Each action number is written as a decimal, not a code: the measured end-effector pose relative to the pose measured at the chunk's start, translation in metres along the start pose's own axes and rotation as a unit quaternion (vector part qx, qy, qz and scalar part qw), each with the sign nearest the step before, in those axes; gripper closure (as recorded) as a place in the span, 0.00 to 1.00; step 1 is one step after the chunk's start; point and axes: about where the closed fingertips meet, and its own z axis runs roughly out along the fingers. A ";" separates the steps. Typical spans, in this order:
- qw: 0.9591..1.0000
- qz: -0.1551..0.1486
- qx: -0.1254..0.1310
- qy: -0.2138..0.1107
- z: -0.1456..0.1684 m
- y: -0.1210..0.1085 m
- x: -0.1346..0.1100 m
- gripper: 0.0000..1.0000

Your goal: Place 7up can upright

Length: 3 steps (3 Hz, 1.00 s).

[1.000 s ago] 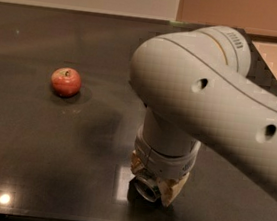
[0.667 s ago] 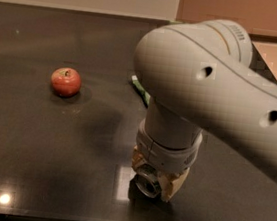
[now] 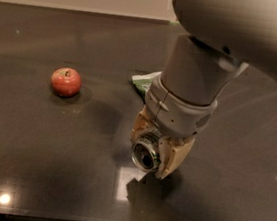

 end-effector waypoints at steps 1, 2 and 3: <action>0.996 0.054 0.012 -0.072 -0.018 -0.007 0.001 1.00; 0.979 0.116 0.022 -0.164 -0.027 -0.014 0.004 1.00; 0.953 0.168 0.033 -0.249 -0.033 -0.017 0.008 1.00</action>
Offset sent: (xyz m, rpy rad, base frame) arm 0.0188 -0.0081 0.0422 0.4086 0.4491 -0.3322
